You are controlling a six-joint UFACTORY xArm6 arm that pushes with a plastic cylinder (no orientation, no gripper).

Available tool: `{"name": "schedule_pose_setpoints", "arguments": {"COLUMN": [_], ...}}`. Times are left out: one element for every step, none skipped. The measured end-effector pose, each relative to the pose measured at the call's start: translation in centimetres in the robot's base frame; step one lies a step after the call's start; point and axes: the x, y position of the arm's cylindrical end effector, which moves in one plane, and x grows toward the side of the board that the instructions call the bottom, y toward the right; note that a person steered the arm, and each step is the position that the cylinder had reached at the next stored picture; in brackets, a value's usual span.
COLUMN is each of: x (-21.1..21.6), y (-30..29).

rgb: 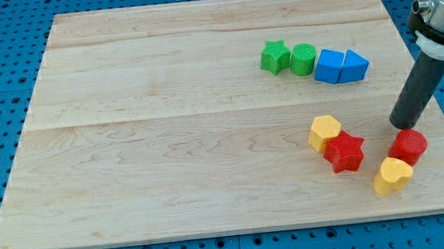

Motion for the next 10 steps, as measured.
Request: {"name": "schedule_pose_setpoints", "arguments": {"x": [0.3, 0.5, 0.8, 0.9, 0.9, -0.5, -4.7, -4.8, -9.8, -12.0], "y": [0.0, 0.0, 0.0, 0.0, 0.0, 0.3, 1.2, 1.3, 1.3, 0.2]}}
